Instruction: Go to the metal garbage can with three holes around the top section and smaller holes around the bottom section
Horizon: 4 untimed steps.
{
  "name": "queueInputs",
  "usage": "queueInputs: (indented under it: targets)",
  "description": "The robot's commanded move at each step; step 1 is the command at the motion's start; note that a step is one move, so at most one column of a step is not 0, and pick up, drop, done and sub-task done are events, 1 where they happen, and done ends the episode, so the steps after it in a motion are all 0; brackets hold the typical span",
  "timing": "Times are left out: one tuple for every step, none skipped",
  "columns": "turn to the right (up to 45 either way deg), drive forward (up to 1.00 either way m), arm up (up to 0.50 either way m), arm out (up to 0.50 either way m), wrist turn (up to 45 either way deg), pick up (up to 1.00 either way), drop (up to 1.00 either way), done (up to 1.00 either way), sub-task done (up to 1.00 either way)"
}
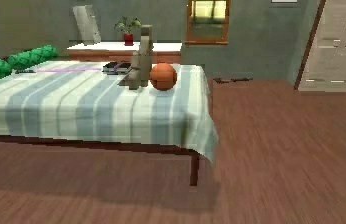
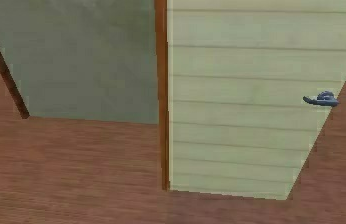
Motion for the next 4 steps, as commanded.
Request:
queueInputs:
  targets:
    - [0.0, 0.55, 0.00, 0.00, 0.0, 0.00, 0.00, 0.00, 0.00]
    - [-45.0, 0.00, 0.00, 0.00, 0.0, 0.00, 0.00, 0.00, 0.00]
    - [-33.0, 0.00, 0.00, 0.00, 0.0, 0.00, 0.00, 0.00, 0.00]
    - [0.0, 0.45, 0.00, 0.00, 0.0, 0.00, 0.00, 0.00, 0.00]
